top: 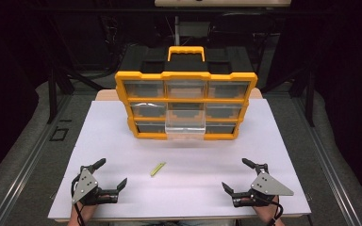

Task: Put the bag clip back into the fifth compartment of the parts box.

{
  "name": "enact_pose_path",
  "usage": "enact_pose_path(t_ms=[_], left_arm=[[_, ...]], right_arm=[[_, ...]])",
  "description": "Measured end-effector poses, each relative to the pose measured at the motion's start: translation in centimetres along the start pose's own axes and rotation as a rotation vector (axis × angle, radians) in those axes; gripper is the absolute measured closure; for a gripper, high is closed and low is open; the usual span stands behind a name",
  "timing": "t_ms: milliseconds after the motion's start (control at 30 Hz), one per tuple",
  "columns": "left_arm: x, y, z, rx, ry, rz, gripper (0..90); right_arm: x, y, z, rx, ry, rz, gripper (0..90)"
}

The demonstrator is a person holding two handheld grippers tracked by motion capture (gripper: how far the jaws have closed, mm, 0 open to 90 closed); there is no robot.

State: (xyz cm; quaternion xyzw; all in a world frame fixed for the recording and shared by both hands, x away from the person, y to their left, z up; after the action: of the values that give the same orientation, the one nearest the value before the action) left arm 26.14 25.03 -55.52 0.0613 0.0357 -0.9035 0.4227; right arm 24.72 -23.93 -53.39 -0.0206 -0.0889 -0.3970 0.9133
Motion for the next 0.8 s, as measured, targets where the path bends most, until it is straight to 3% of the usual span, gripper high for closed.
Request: enact_pose_path(t_ms=[133, 500, 800], left_arm=[[0.2, 0.1, 0.1, -0.027, 0.002, 0.006, 0.3], [0.5, 0.7, 0.8, -0.149, -0.058, 0.015, 0.1], [1.0, 1.9, 1.6, -0.220, -0.047, 0.034, 0.1]], right_arm=[[0.0, 0.1, 0.0, -0.002, 0.005, 0.005, 0.0], [-0.3, 0.5, 0.0, -0.019, -0.007, 0.008, 0.0], [-0.2, 0.5, -0.1, -0.024, -0.005, 0.004, 0.0]])
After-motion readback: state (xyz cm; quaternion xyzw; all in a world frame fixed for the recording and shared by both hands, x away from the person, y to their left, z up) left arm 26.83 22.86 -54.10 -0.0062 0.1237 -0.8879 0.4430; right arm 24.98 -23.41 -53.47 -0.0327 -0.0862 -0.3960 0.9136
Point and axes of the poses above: each handheld gripper's, and its own axes: y roughly forward along the jaws, z roughly out of its top, x roughly to its right, the point moved 1 cm from there along y, roughly forward along the jaws, and after that the axes turned 14 degrees about x, right-handed, at the moved point
